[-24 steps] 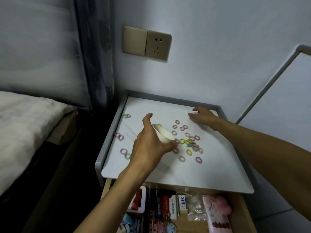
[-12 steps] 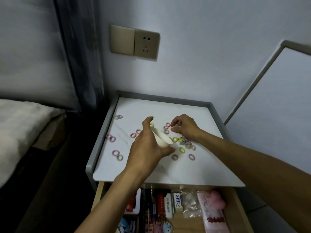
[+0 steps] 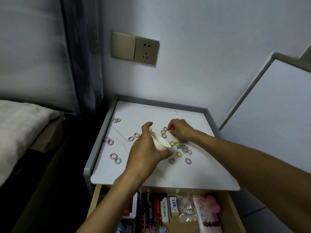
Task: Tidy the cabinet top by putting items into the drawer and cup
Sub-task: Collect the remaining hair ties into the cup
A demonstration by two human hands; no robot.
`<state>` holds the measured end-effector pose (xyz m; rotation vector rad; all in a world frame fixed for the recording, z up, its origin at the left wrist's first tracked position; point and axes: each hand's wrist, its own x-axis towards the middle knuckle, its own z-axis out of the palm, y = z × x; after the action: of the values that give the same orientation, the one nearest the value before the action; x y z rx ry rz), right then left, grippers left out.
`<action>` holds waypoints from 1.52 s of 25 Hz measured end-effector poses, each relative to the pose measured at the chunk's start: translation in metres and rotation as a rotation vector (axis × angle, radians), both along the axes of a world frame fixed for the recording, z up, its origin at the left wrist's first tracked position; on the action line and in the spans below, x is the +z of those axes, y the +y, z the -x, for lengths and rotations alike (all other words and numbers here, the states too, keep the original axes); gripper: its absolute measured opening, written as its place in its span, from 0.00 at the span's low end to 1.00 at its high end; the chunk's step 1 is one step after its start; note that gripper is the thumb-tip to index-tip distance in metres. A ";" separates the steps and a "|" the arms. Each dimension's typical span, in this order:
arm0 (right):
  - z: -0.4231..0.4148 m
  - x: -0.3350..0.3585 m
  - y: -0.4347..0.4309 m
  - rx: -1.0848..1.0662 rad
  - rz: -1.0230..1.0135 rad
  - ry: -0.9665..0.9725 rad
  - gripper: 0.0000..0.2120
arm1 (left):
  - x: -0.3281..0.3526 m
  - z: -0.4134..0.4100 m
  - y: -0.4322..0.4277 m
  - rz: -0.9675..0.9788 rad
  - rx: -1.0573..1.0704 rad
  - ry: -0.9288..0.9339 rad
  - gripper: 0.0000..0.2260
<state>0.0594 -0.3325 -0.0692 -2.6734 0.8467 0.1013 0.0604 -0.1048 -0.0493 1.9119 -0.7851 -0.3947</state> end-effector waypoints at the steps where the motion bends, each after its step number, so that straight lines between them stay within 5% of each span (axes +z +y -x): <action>1: 0.002 0.005 0.003 -0.013 -0.024 -0.029 0.10 | -0.001 -0.001 0.000 0.005 0.007 0.005 0.45; 7: 0.042 0.078 0.054 0.197 -0.581 -0.241 0.06 | -0.002 -0.004 -0.001 0.056 0.008 0.067 0.45; 12: 0.055 0.093 0.092 0.445 -0.449 -0.145 0.11 | 0.006 0.003 -0.004 0.121 -0.034 0.081 0.44; 16: 0.064 0.095 0.064 0.229 -0.624 -0.396 0.08 | 0.006 0.005 -0.005 0.132 0.004 0.094 0.44; 18: 0.067 0.077 0.039 0.073 -0.491 -0.436 0.06 | 0.005 0.006 -0.004 0.120 0.015 0.085 0.44; 20: 0.070 0.049 0.012 0.021 -0.149 -0.255 0.07 | 0.003 0.005 -0.004 0.118 0.019 0.076 0.44; 22: 0.073 0.021 -0.004 0.005 -0.016 -0.089 0.12 | 0.004 0.004 -0.002 0.127 0.017 0.083 0.44; 33: 0.062 -0.017 0.000 0.042 -0.107 -0.250 0.06 | 0.000 -0.004 -0.001 0.139 0.038 0.148 0.42; 38: 0.055 -0.015 0.003 0.029 -0.084 -0.182 0.07 | 0.000 -0.002 -0.003 0.132 0.029 0.142 0.42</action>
<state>0.0044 -0.3299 -0.0847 -2.5698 0.7302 -0.0956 0.0624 -0.1076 -0.0492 1.7503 -0.6727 -0.4452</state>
